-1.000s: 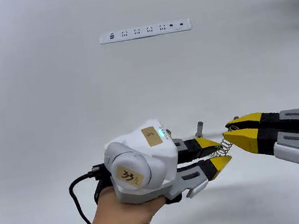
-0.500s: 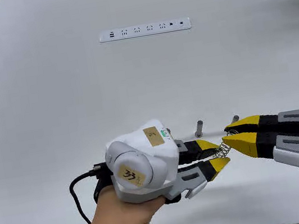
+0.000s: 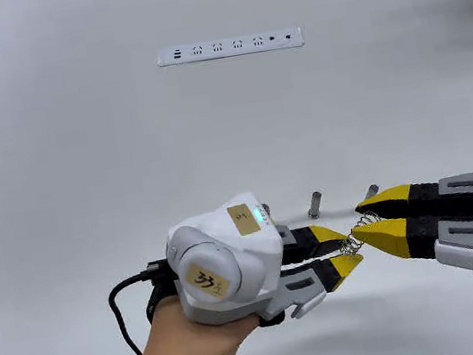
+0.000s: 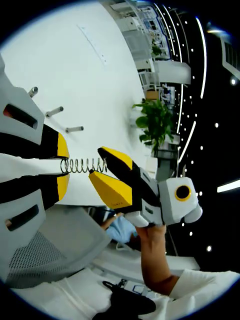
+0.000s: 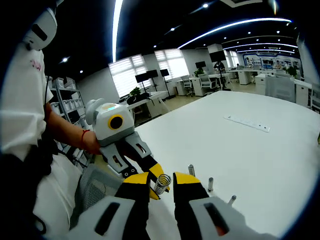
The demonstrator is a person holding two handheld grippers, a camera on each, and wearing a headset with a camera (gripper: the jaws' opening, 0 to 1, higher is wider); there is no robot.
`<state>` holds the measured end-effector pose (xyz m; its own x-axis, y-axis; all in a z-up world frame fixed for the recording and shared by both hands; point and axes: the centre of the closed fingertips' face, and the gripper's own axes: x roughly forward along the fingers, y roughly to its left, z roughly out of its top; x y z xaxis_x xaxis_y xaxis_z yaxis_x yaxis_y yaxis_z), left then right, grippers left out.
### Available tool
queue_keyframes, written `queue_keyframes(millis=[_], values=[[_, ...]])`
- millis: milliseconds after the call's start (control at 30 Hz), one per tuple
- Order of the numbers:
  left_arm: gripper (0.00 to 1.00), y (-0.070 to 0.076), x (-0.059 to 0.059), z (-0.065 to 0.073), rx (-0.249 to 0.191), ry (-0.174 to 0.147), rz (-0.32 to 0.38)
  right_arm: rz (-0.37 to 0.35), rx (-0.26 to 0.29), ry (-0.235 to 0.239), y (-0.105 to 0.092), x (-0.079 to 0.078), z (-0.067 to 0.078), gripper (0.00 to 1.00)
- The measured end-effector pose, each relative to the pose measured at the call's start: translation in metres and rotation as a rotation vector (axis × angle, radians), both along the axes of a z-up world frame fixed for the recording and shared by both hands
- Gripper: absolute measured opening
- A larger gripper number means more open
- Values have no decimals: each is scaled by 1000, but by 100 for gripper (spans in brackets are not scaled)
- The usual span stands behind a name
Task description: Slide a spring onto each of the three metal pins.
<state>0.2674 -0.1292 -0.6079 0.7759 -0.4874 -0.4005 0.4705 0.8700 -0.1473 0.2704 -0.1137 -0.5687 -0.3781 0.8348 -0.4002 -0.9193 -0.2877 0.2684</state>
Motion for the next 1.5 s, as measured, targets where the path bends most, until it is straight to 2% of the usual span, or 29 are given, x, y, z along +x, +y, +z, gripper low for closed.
queue_keyframes(millis=[167, 333, 400, 467, 567, 667, 767, 933, 1033, 1500], values=[[10, -1, -1, -1, 3, 0, -11, 115, -45, -90, -3, 1, -1, 24], [10, -2, -1, -2, 9, -4, -20, 240, -92, -139, -3, -3, 2, 24], [10, -2, 0, -2, 10, -6, -23, 326, -144, -125, -8, -10, -2, 25], [10, -2, -1, -2, 13, -7, -27, 397, -171, -205, -9, -8, -9, 25], [10, -3, -1, -3, 12, -8, -32, 476, -200, -244, -9, -9, -12, 25], [10, -4, -3, -4, 15, -7, -37, 534, -233, -253, -7, -12, -16, 24], [10, -5, -4, -5, 15, -8, -42, 598, -265, -300, -7, -12, -22, 21], [10, -3, -4, -6, 8, -11, -37, 659, -293, -331, -9, -19, -24, 18], [10, -3, -4, -5, 3, -14, -34, 674, -299, -340, -10, -17, -25, 14], [11, -2, -1, -5, 9, -23, -36, 669, -308, -344, -8, -14, -25, 12]])
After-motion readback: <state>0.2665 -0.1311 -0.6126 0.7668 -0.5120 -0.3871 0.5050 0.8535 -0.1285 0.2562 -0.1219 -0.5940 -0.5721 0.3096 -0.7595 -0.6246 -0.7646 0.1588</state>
